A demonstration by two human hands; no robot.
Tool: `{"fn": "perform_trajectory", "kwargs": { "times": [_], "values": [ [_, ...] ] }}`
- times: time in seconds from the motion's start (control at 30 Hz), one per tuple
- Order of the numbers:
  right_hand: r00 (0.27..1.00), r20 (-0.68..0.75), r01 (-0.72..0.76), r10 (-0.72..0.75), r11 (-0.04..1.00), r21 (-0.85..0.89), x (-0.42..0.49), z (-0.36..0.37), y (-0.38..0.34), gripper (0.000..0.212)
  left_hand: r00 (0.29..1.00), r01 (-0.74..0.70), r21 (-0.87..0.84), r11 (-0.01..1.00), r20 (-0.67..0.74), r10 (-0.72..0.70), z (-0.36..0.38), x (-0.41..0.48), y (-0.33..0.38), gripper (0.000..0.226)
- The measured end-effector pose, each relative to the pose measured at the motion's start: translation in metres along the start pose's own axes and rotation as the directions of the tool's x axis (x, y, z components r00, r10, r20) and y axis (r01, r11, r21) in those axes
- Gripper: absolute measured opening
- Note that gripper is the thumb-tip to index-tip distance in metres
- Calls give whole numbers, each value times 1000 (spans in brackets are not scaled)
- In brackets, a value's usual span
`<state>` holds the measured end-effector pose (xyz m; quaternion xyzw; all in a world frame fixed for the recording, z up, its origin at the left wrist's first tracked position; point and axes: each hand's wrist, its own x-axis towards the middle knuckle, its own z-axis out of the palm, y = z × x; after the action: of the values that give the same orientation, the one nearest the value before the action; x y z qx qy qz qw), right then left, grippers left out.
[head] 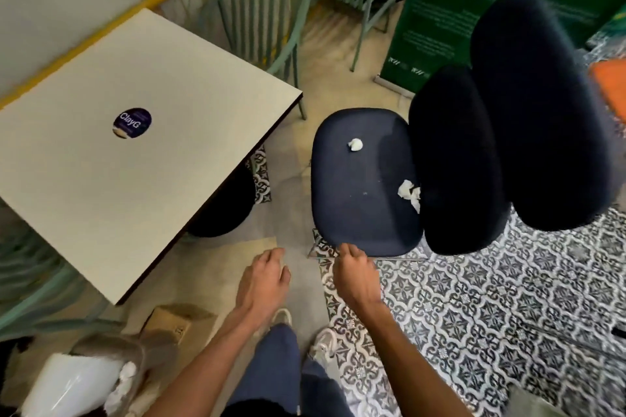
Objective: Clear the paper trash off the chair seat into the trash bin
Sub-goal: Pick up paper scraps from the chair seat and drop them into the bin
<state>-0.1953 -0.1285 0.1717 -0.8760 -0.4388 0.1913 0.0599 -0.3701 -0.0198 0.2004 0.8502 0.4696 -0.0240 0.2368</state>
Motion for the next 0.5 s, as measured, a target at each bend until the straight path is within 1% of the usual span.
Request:
{"fn": "perform_trajectory", "kwargs": {
  "times": [0.13,0.23,0.3,0.4,0.5],
  "values": [
    [991,36,-129,127,991,38,33,-9,59,12,993,-97,53,994,68,93,17,49,44,34],
    [981,50,-191,188,979,67,55,-13,93,16,982,-152,62,986,123,144,30,87,67,30],
    [962,83,-266,259,960,84,80,-11,126,21,965,-203,47,978,181,191,51,126,90,32],
    [937,100,-343,335,936,81,103,-11,157,25,941,-241,34,970,251,225,68,163,116,32],
    [909,108,-409,402,911,56,139,-6,191,31,899,-304,66,950,349,264,98,210,145,34]
  ]
}}
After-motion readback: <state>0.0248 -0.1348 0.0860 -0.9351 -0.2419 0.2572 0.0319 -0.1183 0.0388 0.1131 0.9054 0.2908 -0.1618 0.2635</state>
